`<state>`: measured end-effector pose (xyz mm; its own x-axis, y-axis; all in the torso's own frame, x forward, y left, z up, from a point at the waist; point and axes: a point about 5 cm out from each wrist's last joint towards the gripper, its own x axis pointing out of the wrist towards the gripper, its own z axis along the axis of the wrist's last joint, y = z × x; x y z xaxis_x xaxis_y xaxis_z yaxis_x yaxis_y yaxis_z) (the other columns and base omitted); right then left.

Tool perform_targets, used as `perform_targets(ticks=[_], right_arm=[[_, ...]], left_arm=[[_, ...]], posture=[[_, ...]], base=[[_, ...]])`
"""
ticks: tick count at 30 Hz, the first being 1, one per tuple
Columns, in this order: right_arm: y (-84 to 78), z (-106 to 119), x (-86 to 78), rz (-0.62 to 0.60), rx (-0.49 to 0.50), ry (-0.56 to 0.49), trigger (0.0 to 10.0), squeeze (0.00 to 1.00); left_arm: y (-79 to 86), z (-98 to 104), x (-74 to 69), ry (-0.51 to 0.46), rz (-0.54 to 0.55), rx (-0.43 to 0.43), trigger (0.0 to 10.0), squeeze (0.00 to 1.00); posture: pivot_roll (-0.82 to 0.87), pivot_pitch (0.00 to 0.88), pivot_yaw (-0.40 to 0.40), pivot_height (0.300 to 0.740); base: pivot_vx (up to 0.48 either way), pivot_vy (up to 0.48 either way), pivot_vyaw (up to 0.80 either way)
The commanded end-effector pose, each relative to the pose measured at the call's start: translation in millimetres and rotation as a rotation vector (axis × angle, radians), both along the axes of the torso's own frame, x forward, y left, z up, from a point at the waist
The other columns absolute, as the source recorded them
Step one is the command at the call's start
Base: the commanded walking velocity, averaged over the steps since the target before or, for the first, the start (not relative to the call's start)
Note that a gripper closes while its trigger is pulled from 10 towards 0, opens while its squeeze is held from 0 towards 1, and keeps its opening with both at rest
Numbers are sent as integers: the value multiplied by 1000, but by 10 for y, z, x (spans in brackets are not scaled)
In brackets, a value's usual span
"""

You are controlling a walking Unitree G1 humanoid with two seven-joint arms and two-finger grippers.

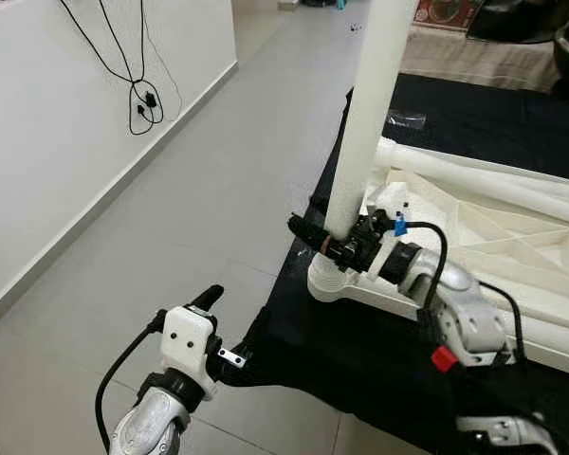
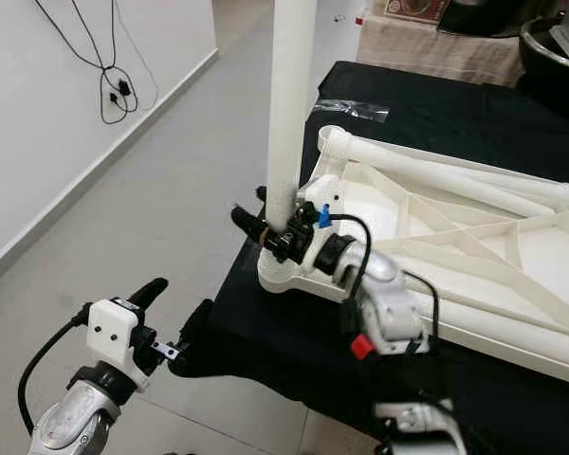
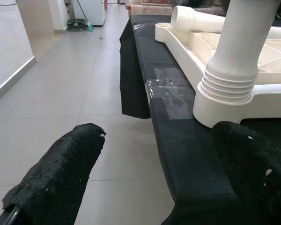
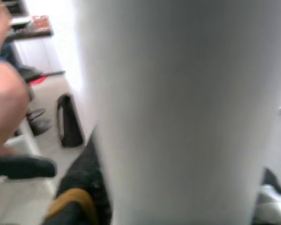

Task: Building children table

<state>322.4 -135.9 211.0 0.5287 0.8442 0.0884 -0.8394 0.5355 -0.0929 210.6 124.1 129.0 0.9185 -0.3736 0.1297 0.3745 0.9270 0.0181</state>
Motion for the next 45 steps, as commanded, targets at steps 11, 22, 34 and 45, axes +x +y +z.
perform_targets(ticks=[11,22,34,45], right_arm=[[-293,-202,298,-525,-83,91,0,0],[-822,-647,-361,-1143,-37,271,0,0],[-258,-427,-167,-849,79,229,10000,1000],[-140,157,-127,-287,70,-16,10000,0]], left_arm=[[2,-40,-44,24,10,2,10000,0],[14,-39,-19,27,-6,-2,10000,0],[10,-38,-19,28,-1,-5,10000,0],[20,-33,-18,29,-6,-5,10000,0]], posture=[[58,189,-22,740],[17,197,-3,740],[32,190,-8,740],[37,191,3,740]], base=[[0,0,0],[0,0,0],[0,0,0],[0,0,0]])
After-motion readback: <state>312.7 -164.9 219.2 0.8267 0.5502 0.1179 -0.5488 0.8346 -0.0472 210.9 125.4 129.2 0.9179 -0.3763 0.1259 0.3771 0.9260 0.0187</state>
